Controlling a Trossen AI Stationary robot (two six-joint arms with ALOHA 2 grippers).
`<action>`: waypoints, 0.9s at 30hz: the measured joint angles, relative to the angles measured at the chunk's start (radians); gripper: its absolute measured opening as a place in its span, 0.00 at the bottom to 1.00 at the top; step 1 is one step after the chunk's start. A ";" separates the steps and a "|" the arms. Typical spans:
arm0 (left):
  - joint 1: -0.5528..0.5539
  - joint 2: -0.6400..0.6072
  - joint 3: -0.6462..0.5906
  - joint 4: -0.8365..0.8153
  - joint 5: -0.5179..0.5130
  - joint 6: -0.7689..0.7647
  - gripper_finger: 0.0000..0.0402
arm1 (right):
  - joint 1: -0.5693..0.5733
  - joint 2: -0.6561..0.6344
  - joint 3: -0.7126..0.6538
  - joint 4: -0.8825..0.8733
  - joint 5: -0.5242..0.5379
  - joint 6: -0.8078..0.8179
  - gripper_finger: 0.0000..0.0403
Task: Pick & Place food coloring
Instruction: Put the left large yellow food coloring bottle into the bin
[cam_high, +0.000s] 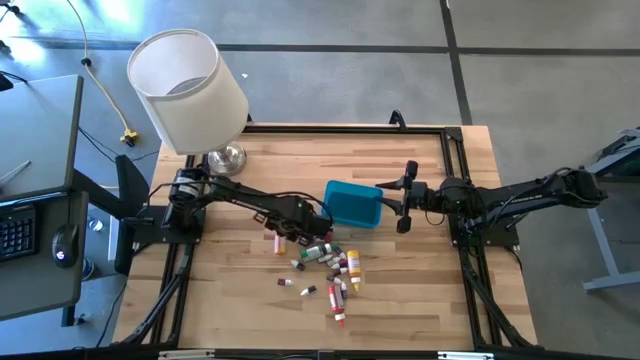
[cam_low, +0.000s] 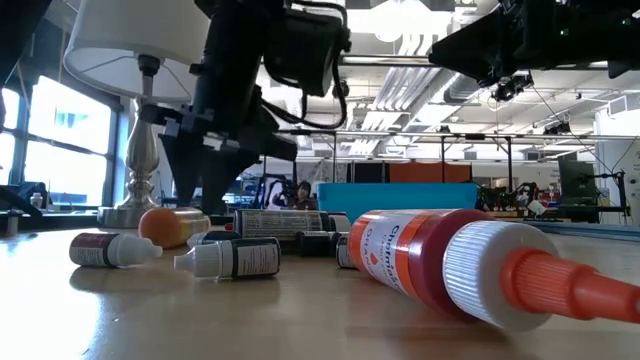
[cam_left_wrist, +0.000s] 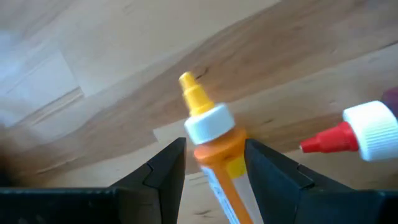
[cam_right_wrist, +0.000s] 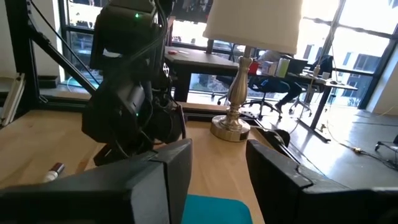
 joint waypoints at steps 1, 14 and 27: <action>0.000 0.000 -0.002 0.006 -0.002 -0.001 0.40 | 0.000 0.000 0.000 0.000 0.000 -0.002 0.36; 0.000 -0.001 -0.084 0.094 0.001 -0.079 0.40 | 0.000 0.000 0.000 0.025 0.000 -0.055 0.36; -0.002 -0.008 -0.173 0.256 0.042 -0.016 0.37 | 0.000 0.000 -0.001 0.044 0.000 -0.068 0.36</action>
